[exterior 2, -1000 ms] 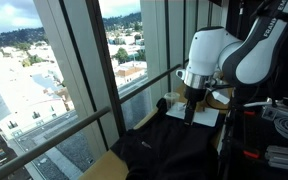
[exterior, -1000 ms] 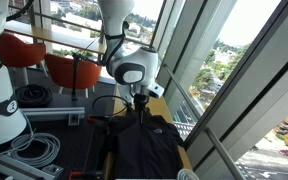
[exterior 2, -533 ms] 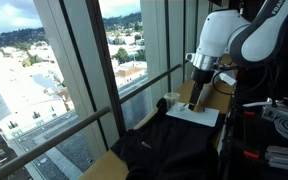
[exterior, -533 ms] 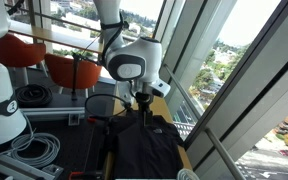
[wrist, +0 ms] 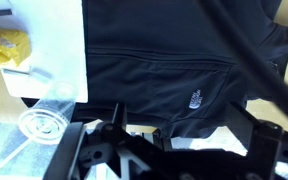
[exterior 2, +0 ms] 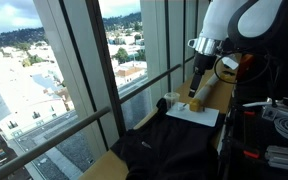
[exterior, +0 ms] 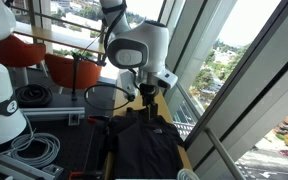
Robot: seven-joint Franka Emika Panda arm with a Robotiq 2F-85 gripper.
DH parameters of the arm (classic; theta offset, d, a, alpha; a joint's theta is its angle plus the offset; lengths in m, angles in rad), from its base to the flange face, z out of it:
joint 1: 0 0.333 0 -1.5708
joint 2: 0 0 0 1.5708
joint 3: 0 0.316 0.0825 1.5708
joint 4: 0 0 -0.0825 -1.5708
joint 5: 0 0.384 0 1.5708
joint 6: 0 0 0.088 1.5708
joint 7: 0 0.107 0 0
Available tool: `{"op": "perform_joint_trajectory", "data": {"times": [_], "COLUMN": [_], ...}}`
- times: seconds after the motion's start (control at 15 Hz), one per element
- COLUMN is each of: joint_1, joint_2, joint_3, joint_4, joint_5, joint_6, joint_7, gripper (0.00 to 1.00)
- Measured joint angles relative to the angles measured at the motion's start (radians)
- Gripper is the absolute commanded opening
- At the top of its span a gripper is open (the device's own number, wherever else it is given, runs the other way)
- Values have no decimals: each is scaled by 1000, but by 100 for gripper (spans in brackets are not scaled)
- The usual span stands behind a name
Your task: Close the zip of the jersey
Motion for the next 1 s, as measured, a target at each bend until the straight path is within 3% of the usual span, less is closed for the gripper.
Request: {"op": "perform_joint_trajectory", "data": {"times": [0.53, 1.0], "joint_1": [-68, -82], "joint_2": [-4, 49], "joint_3": [1, 1], "joint_4": [157, 258], "joint_5": [80, 84], "joint_6": [-259, -335], "joint_7": [-102, -109], "gripper": [100, 100]}}
